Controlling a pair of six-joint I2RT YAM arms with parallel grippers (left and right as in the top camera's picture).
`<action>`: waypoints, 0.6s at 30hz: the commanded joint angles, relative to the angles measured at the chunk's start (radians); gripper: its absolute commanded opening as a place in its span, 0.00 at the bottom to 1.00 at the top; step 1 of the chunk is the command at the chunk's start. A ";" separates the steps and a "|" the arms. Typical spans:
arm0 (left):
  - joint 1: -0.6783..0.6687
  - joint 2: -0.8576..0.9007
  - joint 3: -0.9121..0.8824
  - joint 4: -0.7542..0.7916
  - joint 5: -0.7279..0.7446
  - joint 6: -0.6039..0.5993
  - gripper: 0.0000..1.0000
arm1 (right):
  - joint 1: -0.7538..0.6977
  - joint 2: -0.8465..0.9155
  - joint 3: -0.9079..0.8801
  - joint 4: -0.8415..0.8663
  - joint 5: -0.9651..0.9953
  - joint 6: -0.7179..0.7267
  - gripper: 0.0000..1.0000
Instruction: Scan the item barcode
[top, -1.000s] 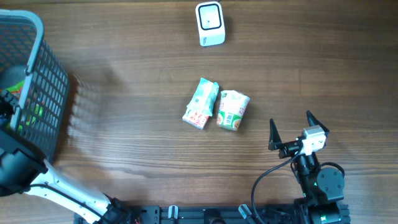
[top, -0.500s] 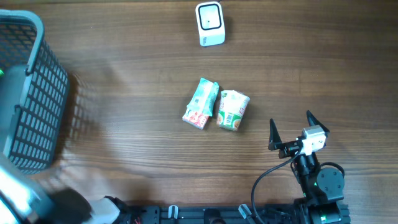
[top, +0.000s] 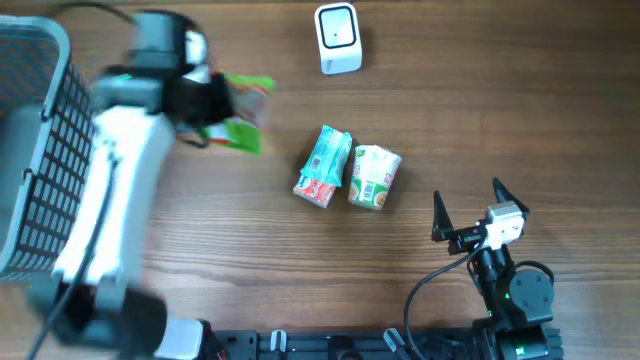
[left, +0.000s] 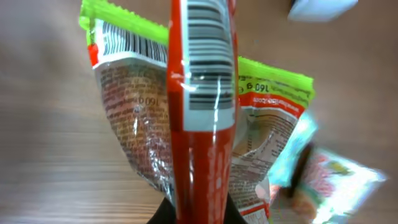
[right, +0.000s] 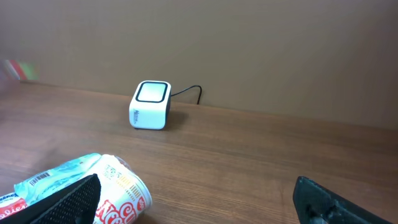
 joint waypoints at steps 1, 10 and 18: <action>-0.080 0.170 -0.073 0.051 0.002 0.005 0.04 | -0.004 -0.005 -0.001 0.003 -0.006 -0.001 1.00; -0.143 0.376 -0.079 0.164 0.001 0.005 0.04 | -0.004 -0.005 -0.001 0.003 -0.006 -0.002 0.99; -0.143 0.378 -0.079 0.183 0.001 0.005 0.04 | -0.004 -0.005 -0.001 0.003 -0.006 -0.002 1.00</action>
